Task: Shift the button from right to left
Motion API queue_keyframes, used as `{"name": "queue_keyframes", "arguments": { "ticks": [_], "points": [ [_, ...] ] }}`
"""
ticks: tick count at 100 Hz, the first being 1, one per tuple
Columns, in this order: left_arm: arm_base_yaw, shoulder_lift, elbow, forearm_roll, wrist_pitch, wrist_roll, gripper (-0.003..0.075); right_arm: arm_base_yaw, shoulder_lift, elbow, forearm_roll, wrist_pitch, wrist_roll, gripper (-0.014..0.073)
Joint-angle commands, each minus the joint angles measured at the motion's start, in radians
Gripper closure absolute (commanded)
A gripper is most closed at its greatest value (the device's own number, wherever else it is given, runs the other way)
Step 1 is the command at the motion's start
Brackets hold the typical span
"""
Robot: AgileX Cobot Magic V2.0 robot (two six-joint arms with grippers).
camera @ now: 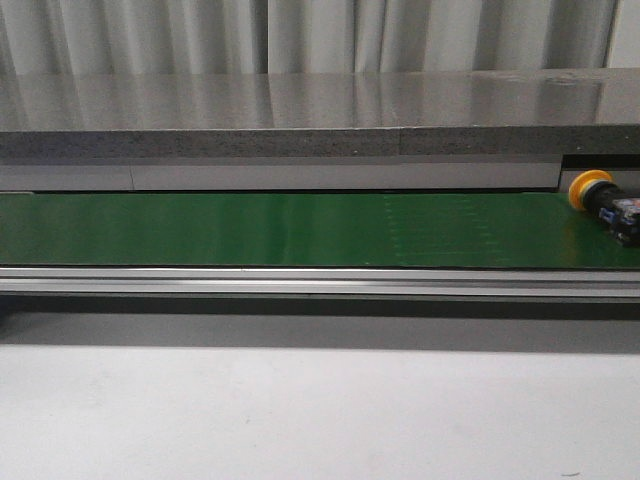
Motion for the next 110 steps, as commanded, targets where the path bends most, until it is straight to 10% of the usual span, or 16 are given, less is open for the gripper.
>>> {"name": "queue_keyframes", "arguments": {
  "ticks": [1, 84, 110],
  "points": [
    [-0.001, -0.028, 0.044, -0.001, -0.082, -0.001, 0.0741, 0.026, -0.076, 0.039, -0.010, -0.098, -0.013, 0.0660],
    [-0.001, -0.028, 0.044, -0.001, -0.082, -0.001, 0.0741, 0.116, -0.731, 0.660, -0.060, -0.688, 0.072, 0.0660],
    [-0.001, -0.028, 0.044, -0.001, -0.082, -0.001, 0.0741, 0.116, -0.870, 0.715, -0.060, -0.613, 0.072, 0.0660]
  ]
}}
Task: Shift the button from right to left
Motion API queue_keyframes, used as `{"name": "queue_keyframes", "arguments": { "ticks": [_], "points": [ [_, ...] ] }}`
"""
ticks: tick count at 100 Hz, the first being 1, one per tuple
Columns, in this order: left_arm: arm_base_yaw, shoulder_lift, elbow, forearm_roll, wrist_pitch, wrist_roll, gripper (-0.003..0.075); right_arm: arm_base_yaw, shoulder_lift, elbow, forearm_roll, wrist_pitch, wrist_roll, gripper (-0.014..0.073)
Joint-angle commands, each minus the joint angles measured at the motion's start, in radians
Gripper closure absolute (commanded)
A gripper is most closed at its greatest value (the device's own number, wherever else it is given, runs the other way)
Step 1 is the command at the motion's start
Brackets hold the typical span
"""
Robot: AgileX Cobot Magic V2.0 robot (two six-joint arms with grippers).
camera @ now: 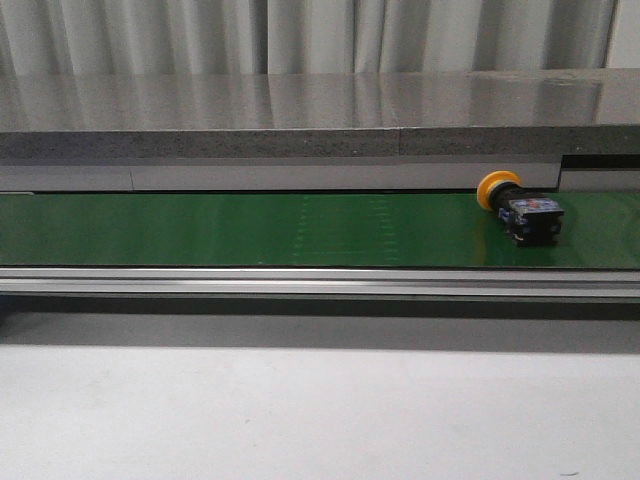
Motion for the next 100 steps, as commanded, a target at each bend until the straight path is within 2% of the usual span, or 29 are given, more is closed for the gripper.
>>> {"name": "queue_keyframes", "arguments": {
  "ticks": [1, 52, 100],
  "points": [
    [-0.001, -0.028, 0.044, -0.001, -0.082, -0.001, 0.0741, 0.002, -0.024, -0.026, -0.011, -0.038, 0.005, 0.0660],
    [-0.001, -0.028, 0.044, -0.001, -0.082, -0.001, 0.0741, 0.002, -0.173, -0.026, -0.011, -0.040, 0.005, 0.0660],
    [-0.001, -0.028, 0.044, -0.006, -0.107, -0.001, 0.0741, 0.002, -0.186, -0.026, -0.011, -0.038, 0.005, 0.0660]
  ]
}}
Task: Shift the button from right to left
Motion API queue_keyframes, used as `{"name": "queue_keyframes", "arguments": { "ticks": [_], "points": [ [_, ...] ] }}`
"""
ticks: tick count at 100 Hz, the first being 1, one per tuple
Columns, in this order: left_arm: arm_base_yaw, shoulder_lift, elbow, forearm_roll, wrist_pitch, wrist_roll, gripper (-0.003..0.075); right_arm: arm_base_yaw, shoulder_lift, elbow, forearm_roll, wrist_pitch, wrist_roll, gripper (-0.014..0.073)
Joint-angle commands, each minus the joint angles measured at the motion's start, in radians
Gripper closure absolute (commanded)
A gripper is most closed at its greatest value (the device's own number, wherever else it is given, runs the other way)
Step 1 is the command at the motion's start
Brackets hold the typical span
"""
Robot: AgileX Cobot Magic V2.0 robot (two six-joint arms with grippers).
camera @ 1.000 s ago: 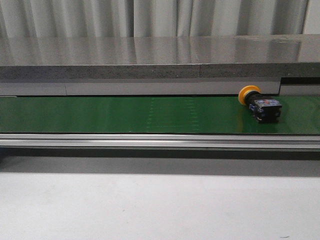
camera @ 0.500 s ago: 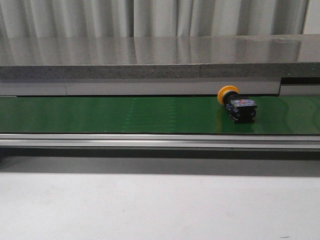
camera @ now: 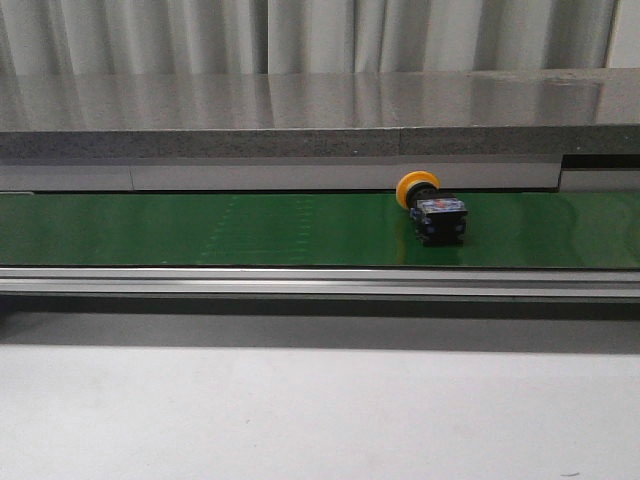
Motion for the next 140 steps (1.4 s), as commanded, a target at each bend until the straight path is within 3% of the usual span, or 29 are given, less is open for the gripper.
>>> {"name": "queue_keyframes", "arguments": {
  "ticks": [1, 9, 23, 42, 63, 83, 94, 104, 105, 106, 109, 116, 129, 140],
  "points": [
    [-0.001, -0.028, 0.044, -0.006, -0.092, -0.001, 0.0741, 0.002, 0.009, -0.027, -0.010, -0.070, 0.005, 0.0660],
    [-0.001, -0.028, 0.023, -0.027, -0.088, -0.001, 0.0741, 0.002, 0.009, -0.027, -0.010, -0.070, 0.005, 0.0660],
    [0.002, 0.027, -0.090, -0.027, 0.049, -0.001, 0.0741, 0.002, 0.009, -0.027, -0.010, -0.070, 0.005, 0.0660],
    [0.005, 0.166, -0.251, -0.025, 0.080, -0.001, 0.0741, 0.002, 0.009, -0.027, -0.010, -0.070, 0.005, 0.0660],
    [0.005, 0.399, -0.434, -0.025, 0.213, -0.001, 0.0741, 0.002, 0.009, -0.027, -0.010, -0.070, 0.005, 0.0660],
    [0.005, 0.647, -0.574, -0.025, 0.222, -0.001, 0.0735, 0.002, 0.009, -0.027, -0.010, -0.070, 0.005, 0.0660],
    [0.005, 0.772, -0.643, -0.025, 0.225, -0.001, 0.0628, 0.002, 0.009, -0.027, -0.010, -0.070, 0.005, 0.0660],
    [0.005, 0.857, -0.693, -0.025, 0.228, -0.001, 0.0398, 0.002, 0.009, -0.027, -0.010, -0.070, 0.005, 0.0660],
    [0.005, 0.866, -0.699, -0.025, 0.230, -0.001, 0.0337, 0.002, 0.009, -0.027, -0.010, -0.070, 0.005, 0.0660],
    [0.005, 0.870, -0.701, -0.025, 0.229, -0.001, 0.0337, 0.002, 0.009, -0.027, -0.010, -0.070, 0.005, 0.0660],
    [0.005, 0.891, -0.708, -0.025, 0.228, -0.001, 0.0241, 0.002, 0.009, -0.027, -0.010, -0.070, 0.005, 0.0660],
    [0.005, 0.925, -0.706, -0.022, 0.190, -0.001, 0.0113, 0.002, 0.009, -0.027, -0.010, -0.070, 0.005, 0.0660],
    [0.005, 1.011, -0.713, -0.045, 0.107, -0.001, 0.0080, 0.002, 0.009, -0.027, -0.010, -0.070, 0.005, 0.0660],
    [0.003, 1.080, -0.775, -0.048, 0.182, -0.001, 0.0080, 0.002, 0.009, -0.027, -0.010, -0.070, 0.005, 0.0660]
  ]
}}
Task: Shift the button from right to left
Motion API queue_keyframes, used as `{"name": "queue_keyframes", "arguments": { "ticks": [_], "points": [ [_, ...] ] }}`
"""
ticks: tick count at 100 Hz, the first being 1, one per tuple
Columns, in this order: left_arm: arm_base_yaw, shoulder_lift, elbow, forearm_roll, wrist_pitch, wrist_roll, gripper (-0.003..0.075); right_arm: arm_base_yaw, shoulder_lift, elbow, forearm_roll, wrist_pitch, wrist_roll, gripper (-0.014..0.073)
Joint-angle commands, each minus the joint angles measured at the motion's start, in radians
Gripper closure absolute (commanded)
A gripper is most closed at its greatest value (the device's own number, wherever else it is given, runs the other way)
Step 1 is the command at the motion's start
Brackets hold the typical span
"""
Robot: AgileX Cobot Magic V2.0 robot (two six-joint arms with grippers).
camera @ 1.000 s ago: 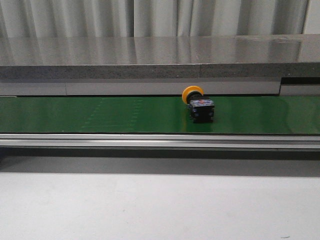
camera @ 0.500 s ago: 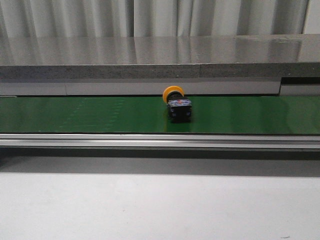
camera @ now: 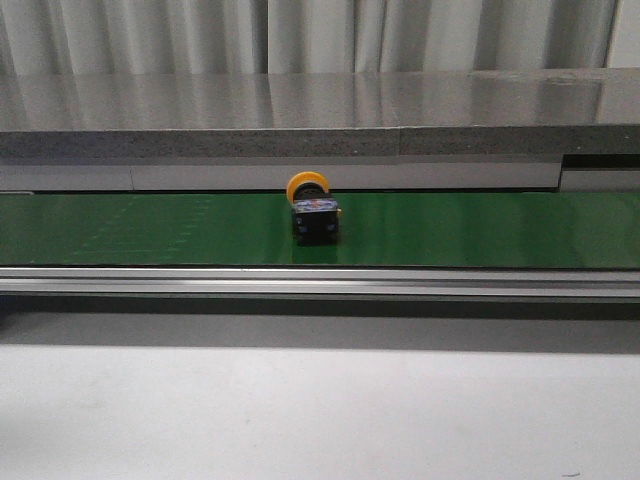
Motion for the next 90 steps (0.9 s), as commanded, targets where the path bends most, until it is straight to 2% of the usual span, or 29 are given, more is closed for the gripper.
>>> {"name": "queue_keyframes", "arguments": {
  "ticks": [1, 34, 64, 82, 90],
  "points": [
    [-0.002, 0.038, -0.091, -0.014, -0.022, -0.001, 0.0080, 0.002, 0.009, -0.027, -0.010, -0.070, 0.005, 0.0660],
    [-0.124, 0.312, -0.420, -0.014, 0.343, -0.022, 0.0080, 0.002, 0.009, -0.027, -0.010, -0.070, 0.005, 0.0660],
    [-0.261, 0.472, -0.604, -0.010, 0.443, -0.116, 0.0082, 0.002, 0.009, -0.027, -0.010, -0.070, 0.005, 0.0660],
    [-0.318, 0.552, -0.690, 0.130, 0.517, -0.272, 0.0082, 0.002, 0.009, -0.027, -0.010, -0.070, 0.005, 0.0660],
    [-0.332, 0.584, -0.723, 0.133, 0.557, -0.275, 0.0082, 0.002, 0.009, -0.027, -0.010, -0.070, 0.005, 0.0660]
  ]
}}
